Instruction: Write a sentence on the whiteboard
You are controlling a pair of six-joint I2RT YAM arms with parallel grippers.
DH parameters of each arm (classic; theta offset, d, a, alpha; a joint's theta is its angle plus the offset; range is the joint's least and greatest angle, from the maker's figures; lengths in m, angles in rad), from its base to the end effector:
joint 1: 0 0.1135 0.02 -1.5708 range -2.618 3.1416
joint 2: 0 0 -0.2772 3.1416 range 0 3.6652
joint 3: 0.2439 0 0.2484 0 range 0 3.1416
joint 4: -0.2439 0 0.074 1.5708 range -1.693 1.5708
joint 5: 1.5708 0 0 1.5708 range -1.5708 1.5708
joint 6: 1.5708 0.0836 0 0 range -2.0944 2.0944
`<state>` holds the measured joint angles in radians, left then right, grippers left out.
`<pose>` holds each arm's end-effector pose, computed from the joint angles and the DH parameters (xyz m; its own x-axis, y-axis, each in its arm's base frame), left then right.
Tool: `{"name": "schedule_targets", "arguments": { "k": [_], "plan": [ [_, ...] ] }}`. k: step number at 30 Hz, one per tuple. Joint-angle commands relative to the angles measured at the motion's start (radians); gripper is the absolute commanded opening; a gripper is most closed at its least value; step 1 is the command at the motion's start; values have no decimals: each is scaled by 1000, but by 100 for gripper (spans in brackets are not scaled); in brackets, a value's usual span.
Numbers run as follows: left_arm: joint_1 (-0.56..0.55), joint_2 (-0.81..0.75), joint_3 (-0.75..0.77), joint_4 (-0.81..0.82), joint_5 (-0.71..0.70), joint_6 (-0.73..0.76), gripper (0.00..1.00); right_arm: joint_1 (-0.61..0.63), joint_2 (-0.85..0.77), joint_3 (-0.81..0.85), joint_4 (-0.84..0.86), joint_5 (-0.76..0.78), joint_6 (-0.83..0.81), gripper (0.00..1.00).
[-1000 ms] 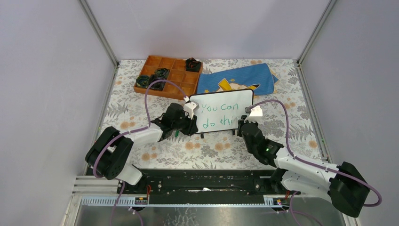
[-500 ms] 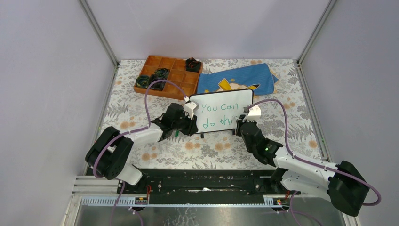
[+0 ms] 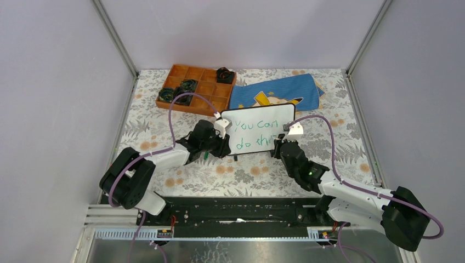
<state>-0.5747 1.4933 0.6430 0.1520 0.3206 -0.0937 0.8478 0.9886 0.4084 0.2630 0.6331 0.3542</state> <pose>0.2544 -0.1961 0.1497 -0.6045 0.2857 -0.7436 0.6649 0.6951 -0.2734 0.1935 0.1445 0.2190 -0.2742 0.1119 -0.9551 -0.1466 0.9768 0.1565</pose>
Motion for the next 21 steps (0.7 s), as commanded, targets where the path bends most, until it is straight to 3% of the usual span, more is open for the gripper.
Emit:
{"name": "schedule_targets", "arguments": {
  "k": [1, 21],
  "plan": [
    [-11, 6, 10, -13, -18, 24, 40, -10, -12, 12, -13, -10, 24, 0],
    [-11, 4, 10, -14, -17, 25, 40, -10, -36, -2, -78, 74, 45, 0]
  ]
}}
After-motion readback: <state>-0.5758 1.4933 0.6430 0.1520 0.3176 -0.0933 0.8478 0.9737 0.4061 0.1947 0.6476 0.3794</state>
